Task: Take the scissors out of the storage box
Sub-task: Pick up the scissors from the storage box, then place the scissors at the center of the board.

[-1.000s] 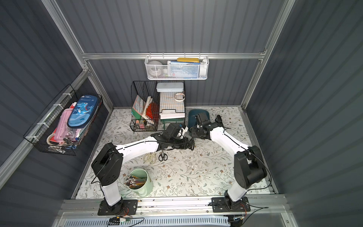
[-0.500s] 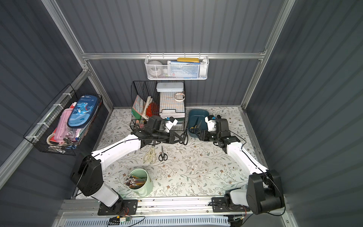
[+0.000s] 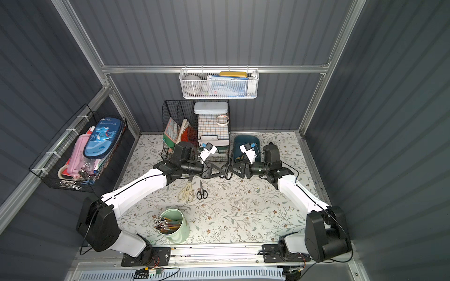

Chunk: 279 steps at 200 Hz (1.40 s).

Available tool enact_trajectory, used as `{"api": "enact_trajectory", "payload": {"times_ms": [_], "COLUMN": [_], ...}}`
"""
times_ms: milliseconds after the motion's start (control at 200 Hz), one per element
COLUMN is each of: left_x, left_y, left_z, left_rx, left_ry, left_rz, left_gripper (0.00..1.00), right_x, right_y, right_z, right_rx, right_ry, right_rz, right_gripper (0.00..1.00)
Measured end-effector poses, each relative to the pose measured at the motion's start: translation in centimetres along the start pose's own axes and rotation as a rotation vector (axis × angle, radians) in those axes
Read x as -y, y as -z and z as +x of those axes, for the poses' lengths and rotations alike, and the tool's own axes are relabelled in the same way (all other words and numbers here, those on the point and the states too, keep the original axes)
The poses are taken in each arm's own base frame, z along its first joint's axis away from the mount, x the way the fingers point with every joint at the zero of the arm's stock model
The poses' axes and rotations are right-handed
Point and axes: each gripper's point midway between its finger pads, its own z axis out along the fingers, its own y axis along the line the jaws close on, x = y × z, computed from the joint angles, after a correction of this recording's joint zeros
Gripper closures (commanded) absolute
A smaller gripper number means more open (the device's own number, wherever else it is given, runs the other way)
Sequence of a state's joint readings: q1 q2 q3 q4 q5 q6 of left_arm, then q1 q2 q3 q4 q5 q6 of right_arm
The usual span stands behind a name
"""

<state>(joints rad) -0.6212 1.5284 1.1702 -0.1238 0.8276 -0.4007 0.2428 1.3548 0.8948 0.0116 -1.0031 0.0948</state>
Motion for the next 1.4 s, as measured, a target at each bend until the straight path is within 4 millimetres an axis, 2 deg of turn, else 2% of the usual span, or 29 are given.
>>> {"api": "enact_trajectory", "payload": {"times_ms": [55, 285, 400, 505, 585, 730, 921, 981, 1276, 1396], "left_x": [0.1, 0.1, -0.5, -0.1, -0.2, -0.2, -0.8, -1.2, -5.0, -6.5], "left_y": [0.0, 0.0, 0.4, 0.3, 0.3, 0.2, 0.0, 0.0, 1.2, 2.3], "left_z": [0.0, -0.1, -0.2, -0.2, -0.3, -0.2, 0.0, 0.1, 0.0, -0.1], "left_rx": [0.0, 0.003, 0.007, 0.004, 0.004, 0.003, 0.001, 0.002, 0.036, 0.055], "left_ry": [-0.002, -0.007, 0.01, 0.002, 0.004, -0.008, -0.006, -0.002, 0.069, 0.096], "left_rz": [0.005, 0.014, 0.005, 0.025, 0.022, 0.016, -0.021, -0.038, -0.223, -0.315], "left_gripper": [0.9, 0.9, 0.9, 0.88, 0.87, 0.74, 0.64, 0.54, 0.35, 0.32], "right_x": [-0.4, -1.1, -0.6, -0.1, 0.1, 0.2, 0.3, 0.4, 3.1, 3.8], "right_y": [-0.2, -0.7, -0.6, -0.8, -0.8, -0.9, -0.9, -0.7, -0.4, -0.8], "right_z": [0.1, 0.5, 0.4, 0.5, 0.6, 0.8, 0.8, 0.7, 2.1, 2.7], "right_rx": [-0.006, -0.032, -0.037, -0.041, -0.045, -0.051, -0.05, -0.047, -0.091, -0.133], "right_ry": [0.009, 0.015, -0.012, -0.022, -0.019, -0.029, -0.036, -0.036, -0.104, -0.111], "right_rz": [-0.018, -0.086, -0.088, -0.067, -0.057, -0.046, -0.013, 0.008, 0.189, 0.271], "right_gripper": [0.45, 0.66, 0.81, 0.89, 0.89, 0.96, 1.0, 1.0, 1.0, 1.0]}}
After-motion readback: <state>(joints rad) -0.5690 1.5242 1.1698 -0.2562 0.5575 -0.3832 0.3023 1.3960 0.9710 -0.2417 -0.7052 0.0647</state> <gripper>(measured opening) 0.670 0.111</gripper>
